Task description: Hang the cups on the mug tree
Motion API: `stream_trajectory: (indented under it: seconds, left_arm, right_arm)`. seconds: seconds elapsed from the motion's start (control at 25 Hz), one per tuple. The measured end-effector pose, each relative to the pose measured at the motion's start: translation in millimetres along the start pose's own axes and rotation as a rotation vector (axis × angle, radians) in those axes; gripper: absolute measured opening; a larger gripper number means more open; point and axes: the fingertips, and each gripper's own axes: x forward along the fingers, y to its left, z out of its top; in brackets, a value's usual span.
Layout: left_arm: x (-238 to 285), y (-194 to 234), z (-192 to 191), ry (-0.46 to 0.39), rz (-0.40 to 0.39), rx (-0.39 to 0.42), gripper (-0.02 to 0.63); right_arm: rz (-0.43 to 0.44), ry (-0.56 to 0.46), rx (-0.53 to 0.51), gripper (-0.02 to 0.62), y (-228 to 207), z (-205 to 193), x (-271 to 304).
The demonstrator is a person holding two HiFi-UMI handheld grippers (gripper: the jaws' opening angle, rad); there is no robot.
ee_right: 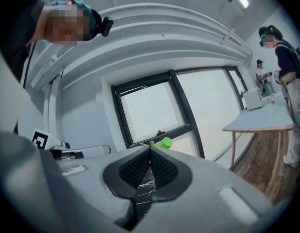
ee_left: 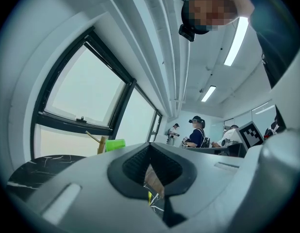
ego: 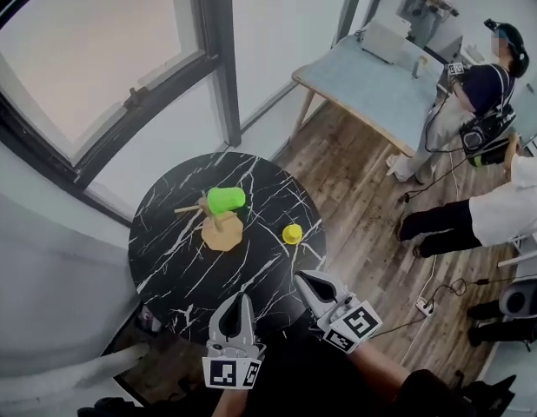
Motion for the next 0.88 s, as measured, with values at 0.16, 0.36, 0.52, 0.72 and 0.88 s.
stream_trajectory:
  seconds: [0.16, 0.36, 0.52, 0.72, 0.88]
  left_arm:
    - [-2, -12, -4, 0.008, -0.025, 0.006, 0.000]
    - [7, -28, 0, 0.000, -0.028, 0.037, 0.000]
    - [19, -46, 4, -0.020, -0.002, 0.047, 0.000]
    - [33, -69, -2, -0.003, 0.013, 0.055, 0.000]
    - [43, -86, -12, 0.005, 0.036, 0.059, 0.000]
  right_arm:
    - [-0.024, -0.012, -0.037, 0.003, 0, 4, -13]
    - [-0.015, -0.022, -0.063, 0.003, -8, 10, -23]
    - [0.021, -0.013, -0.084, 0.003, -23, 20, -28]
    - [0.028, -0.003, -0.108, 0.003, -45, 27, -42]
    - [0.044, 0.008, -0.122, 0.003, -65, 26, -55]
